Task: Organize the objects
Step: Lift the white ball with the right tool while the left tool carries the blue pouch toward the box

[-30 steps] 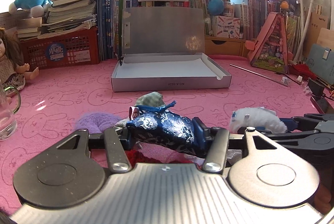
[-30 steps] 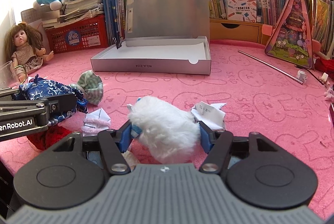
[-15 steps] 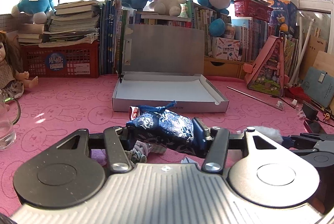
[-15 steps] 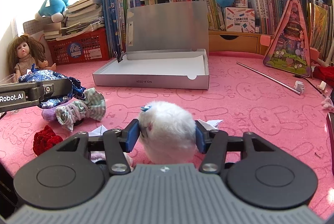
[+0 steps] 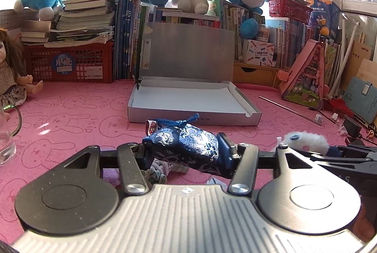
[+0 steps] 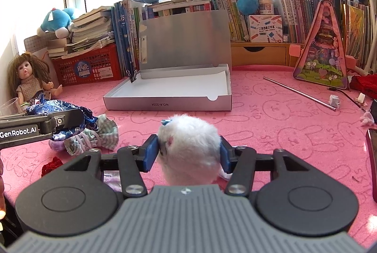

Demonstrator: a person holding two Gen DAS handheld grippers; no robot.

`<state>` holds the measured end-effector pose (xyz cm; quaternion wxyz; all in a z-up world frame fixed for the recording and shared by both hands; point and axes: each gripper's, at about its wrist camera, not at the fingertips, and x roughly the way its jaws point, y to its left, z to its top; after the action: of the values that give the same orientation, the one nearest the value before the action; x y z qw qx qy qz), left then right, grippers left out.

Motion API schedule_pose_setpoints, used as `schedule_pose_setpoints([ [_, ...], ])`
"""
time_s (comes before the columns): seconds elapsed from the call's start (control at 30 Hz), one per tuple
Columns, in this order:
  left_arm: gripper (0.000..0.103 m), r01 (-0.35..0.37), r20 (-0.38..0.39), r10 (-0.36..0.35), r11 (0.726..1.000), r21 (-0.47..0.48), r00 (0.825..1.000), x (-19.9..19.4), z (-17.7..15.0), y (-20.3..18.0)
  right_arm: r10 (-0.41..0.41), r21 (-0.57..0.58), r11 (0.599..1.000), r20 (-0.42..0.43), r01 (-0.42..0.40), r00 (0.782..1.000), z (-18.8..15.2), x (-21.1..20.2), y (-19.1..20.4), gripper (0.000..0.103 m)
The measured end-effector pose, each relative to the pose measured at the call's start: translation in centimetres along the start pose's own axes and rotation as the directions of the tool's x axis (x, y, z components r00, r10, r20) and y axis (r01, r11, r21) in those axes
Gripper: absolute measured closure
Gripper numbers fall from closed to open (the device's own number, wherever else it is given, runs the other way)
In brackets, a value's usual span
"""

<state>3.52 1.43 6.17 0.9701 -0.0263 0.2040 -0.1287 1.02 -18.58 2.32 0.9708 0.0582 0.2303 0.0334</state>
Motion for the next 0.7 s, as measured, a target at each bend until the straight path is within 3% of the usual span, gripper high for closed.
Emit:
schedule_pose_setpoints([
  [0.2, 0.044, 0.024, -0.004, -0.024, 1.0, -0.005, 1.0, 1.1, 0.9, 0.3, 0.028, 0.048, 0.998, 0.006, -0.028, 1.0, 1.3, 0.3, -1.0, 0.047],
  [0.47, 0.044, 0.038, 0.027, -0.037, 0.999, -0.021, 0.999, 4.2, 4.5, 1.4, 0.079, 0.156, 0.984, 0.017, -0.08, 0.997, 5.8, 2.7, -4.1, 0.048],
  [0.5, 0.044, 0.041, 0.031, -0.04, 0.999, -0.028, 0.999, 4.7, 5.1, 1.6, 0.081, 0.176, 0.981, 0.019, -0.084, 0.996, 6.5, 3.2, -4.6, 0.049],
  [0.57, 0.044, 0.047, 0.035, -0.045, 0.998, -0.044, 0.998, 5.8, 6.1, 2.1, 0.082, 0.22, 0.972, 0.013, -0.083, 0.997, 7.8, 4.3, -5.4, 0.062],
  [0.7, 0.044, 0.046, 0.024, -0.045, 0.997, -0.058, 0.999, 8.5, 8.0, 2.6, 0.102, 0.315, 0.945, -0.023, -0.09, 0.995, 9.5, 7.4, -7.6, 0.067],
])
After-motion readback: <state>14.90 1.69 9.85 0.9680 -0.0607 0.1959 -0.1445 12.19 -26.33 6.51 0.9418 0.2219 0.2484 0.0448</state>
